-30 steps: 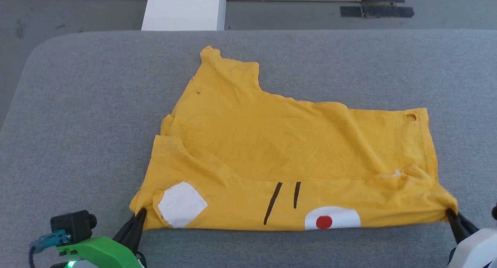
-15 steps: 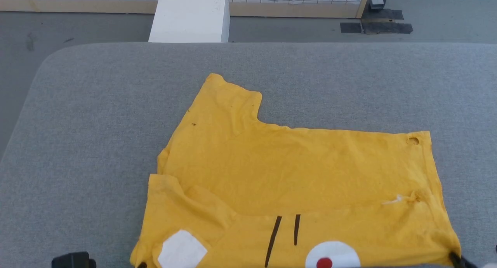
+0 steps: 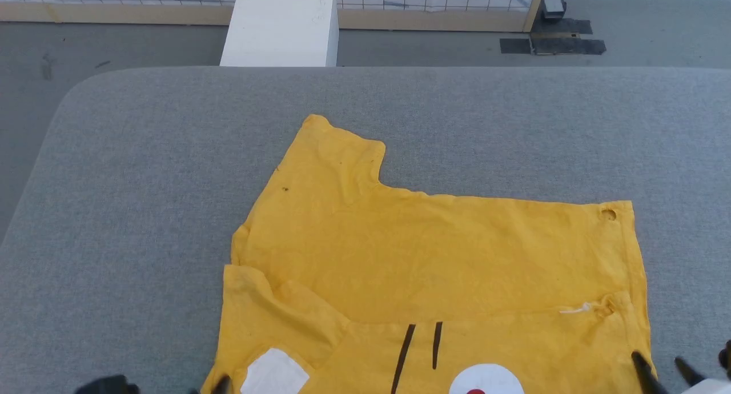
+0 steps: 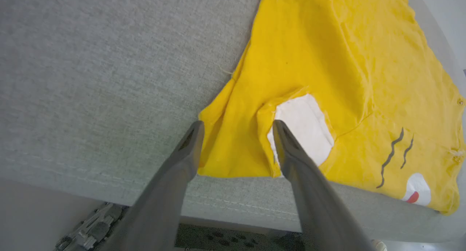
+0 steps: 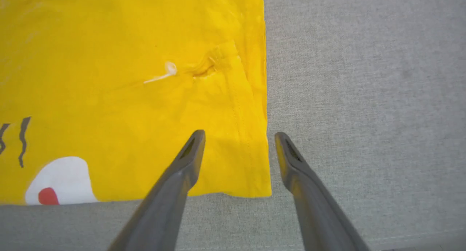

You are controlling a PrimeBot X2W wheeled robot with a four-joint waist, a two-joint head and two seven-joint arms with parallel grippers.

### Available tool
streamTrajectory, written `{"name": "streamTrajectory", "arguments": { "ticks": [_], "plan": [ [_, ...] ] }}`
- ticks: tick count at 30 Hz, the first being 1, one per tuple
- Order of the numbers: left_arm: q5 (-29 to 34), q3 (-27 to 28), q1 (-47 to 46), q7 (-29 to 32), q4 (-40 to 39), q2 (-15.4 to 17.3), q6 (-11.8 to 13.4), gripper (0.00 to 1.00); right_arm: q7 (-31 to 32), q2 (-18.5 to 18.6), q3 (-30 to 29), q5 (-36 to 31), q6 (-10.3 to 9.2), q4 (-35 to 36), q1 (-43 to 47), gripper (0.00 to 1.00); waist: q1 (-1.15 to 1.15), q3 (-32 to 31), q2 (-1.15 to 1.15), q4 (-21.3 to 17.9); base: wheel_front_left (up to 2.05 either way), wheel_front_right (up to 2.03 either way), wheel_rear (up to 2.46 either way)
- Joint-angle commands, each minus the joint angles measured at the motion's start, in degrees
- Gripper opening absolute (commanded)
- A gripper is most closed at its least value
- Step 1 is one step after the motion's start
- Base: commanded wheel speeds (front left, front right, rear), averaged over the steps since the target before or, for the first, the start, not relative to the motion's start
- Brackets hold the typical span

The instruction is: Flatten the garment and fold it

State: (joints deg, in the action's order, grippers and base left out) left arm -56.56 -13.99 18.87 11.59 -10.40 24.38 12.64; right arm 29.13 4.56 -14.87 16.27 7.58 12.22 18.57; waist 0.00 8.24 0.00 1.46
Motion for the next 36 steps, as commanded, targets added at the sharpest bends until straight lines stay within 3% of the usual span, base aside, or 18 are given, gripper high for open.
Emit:
{"name": "streamTrajectory", "arguments": {
  "ticks": [1, 5, 11, 13, 17, 21, 26, 30, 36],
  "plan": [
    [-0.3, 1.5, -1.1, -1.6, -1.3, -0.2, -0.1, 1.0, -1.6, 0.3, -0.3, -0.3, -0.09, 1.0, -1.5, 1.0, 0.0, -0.1, 0.0, -0.1, 0.0, 0.0, 0.0],
    [3.2, 5.9, -3.5, -6.9, -6.0, 1.7, 0.4, 1.0, -6.0, 0.3, -0.9, -2.7, -0.09, 4.0, -4.0, 1.0, 0.0, 0.9, 0.0, -0.4, 0.0, 0.0, 0.0],
    [13.3, 8.7, -17.6, -9.6, -10.3, 9.7, -0.3, 1.0, -9.6, -0.8, 1.4, -6.4, -0.09, 7.4, -9.0, 1.0, 0.0, 6.1, 0.0, -1.1, 0.0, 0.0, 0.0],
    [15.1, 8.2, -24.9, -8.6, -10.4, 11.9, -1.7, 1.0, -10.7, -1.0, 2.4, -7.7, -0.09, 8.4, -11.1, 1.0, 0.0, 8.3, 0.0, -1.4, 0.0, 0.0, 0.0],
    [19.2, 4.0, -40.4, -3.2, -7.4, 17.3, -7.0, 1.0, -11.7, -1.4, 5.2, -9.4, -0.09, 9.9, -14.7, 1.0, 0.0, 12.7, 0.0, -2.2, 0.0, 0.0, 0.0],
    [20.3, -1.7, -54.7, 3.1, -1.5, 17.8, -12.7, 1.0, -12.0, -1.5, 7.5, -10.5, -0.09, 10.6, -16.8, 1.0, 0.0, 16.1, 0.0, -2.8, 0.0, 0.0, 0.0],
    [19.1, -8.0, -66.4, 10.5, 6.8, 15.4, -17.7, 1.0, -12.3, -1.6, 9.0, -10.9, -0.09, 11.0, -18.1, 1.0, 0.0, 20.2, 0.0, -3.8, 0.0, 0.0, 0.0],
    [15.9, -12.1, -70.9, 12.7, 11.5, 13.8, -19.6, 1.0, -12.7, -1.7, 9.8, -10.4, -0.09, 11.0, -19.0, 1.0, 0.0, 22.8, 0.0, -4.7, 0.0, 0.0, 0.0],
    [12.9, -18.0, -74.0, 13.7, 16.9, 14.8, -20.1, 1.0, -13.0, -1.7, 10.6, -10.0, -0.09, 11.0, -20.1, 1.0, 0.0, 26.2, 0.0, -6.5, 0.0, 0.0, 0.0]
  ]
}}
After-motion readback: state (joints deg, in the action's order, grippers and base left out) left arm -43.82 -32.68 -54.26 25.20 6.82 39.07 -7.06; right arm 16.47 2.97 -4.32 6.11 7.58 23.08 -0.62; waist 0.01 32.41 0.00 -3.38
